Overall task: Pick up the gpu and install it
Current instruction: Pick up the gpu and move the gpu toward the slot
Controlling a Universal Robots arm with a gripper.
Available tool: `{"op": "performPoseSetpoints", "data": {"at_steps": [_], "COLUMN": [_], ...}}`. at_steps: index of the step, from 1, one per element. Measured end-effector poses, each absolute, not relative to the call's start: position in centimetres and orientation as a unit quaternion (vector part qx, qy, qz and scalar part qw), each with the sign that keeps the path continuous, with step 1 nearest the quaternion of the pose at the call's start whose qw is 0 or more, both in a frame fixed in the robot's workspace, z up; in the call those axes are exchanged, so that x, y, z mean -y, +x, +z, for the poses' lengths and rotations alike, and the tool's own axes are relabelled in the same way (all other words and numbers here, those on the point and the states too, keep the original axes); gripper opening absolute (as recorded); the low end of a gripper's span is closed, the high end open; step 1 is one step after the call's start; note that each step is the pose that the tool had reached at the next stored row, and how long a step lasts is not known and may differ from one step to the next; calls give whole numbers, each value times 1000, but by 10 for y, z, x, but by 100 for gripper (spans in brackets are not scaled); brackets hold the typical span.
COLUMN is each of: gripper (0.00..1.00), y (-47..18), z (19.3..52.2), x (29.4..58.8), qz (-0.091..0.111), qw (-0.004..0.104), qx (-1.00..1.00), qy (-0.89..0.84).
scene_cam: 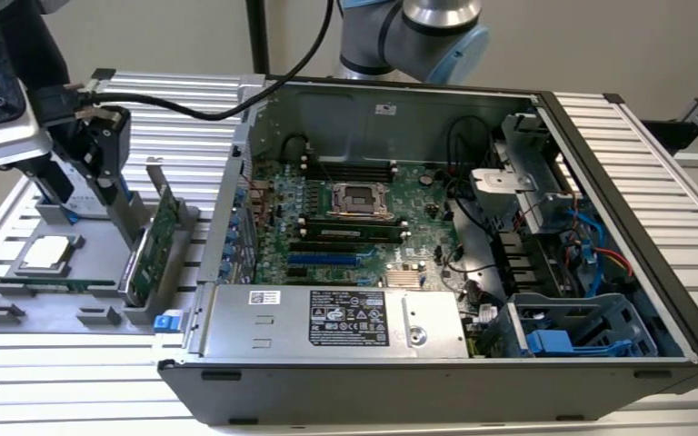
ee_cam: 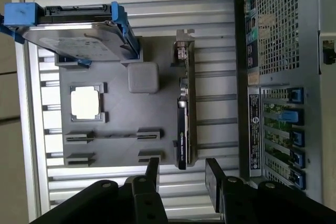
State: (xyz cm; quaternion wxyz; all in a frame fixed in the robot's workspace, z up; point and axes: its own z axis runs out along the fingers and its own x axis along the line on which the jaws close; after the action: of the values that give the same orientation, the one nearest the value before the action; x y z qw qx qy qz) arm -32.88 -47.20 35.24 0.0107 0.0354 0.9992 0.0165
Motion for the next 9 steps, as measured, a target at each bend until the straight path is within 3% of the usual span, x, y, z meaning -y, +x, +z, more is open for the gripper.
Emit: {"op": "performPoseSetpoints", "data": {"at_steps": [9], "gripper": [100], "y": [-329], "z": [348], "x": [472], "qz": [15], "qw": [11], "qx": [-999], "qy": [35]}}
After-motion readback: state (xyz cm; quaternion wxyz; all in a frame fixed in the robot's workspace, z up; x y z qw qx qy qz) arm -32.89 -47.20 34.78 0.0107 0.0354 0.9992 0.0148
